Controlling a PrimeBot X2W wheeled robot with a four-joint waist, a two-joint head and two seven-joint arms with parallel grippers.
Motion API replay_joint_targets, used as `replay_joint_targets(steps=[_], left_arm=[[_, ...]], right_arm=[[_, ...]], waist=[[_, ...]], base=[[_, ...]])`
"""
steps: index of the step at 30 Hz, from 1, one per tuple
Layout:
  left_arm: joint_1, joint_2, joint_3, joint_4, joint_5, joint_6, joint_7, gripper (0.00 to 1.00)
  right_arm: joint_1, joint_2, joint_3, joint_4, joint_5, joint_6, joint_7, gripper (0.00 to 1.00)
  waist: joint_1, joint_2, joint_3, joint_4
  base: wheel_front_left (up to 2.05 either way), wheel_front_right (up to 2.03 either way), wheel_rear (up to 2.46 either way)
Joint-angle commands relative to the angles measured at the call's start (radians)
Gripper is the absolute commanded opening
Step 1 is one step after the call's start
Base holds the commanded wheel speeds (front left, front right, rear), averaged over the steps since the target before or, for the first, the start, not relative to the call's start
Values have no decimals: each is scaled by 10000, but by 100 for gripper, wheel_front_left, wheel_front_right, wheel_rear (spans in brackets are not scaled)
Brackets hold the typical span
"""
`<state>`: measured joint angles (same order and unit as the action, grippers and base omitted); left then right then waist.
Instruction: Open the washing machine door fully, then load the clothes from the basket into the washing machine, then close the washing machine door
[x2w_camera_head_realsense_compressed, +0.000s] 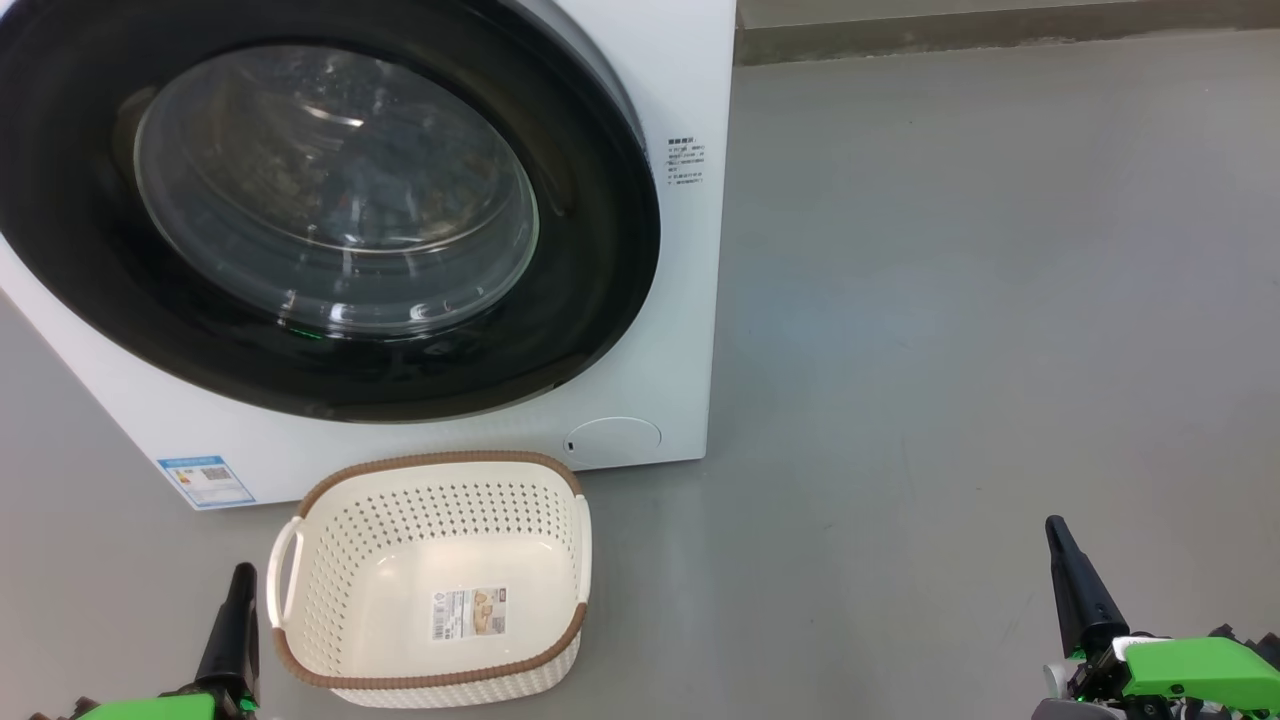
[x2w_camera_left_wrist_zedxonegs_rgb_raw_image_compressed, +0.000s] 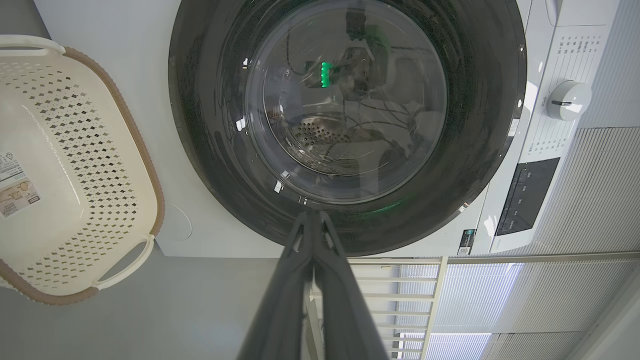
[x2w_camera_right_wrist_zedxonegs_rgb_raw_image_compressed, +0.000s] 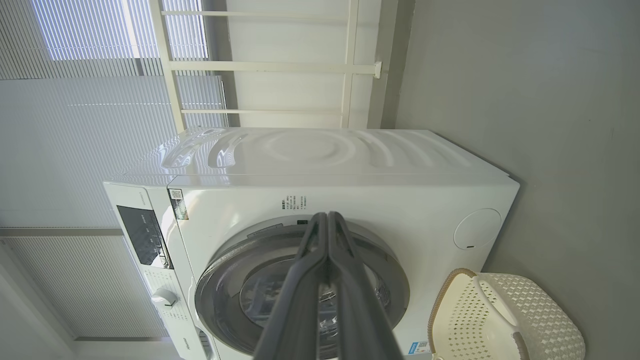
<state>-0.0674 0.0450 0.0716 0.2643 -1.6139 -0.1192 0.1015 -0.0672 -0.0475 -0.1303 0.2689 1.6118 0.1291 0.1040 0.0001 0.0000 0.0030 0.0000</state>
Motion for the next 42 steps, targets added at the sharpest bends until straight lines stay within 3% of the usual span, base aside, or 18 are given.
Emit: replay_joint_targets(steps=[1, 42], left_arm=[[-400, 113, 345, -192, -11, -115, 55, 0], [-403, 86, 384, -192, 22, -115, 86, 0]], right_arm=[[-404, -69, 214, -244, 9, 16, 52, 0], [-406, -50, 187, -242, -14, 16, 74, 0]], waist=[[0, 0, 0, 0], [0, 0, 0, 0]], base=[[0, 0, 0], [0, 0, 0]])
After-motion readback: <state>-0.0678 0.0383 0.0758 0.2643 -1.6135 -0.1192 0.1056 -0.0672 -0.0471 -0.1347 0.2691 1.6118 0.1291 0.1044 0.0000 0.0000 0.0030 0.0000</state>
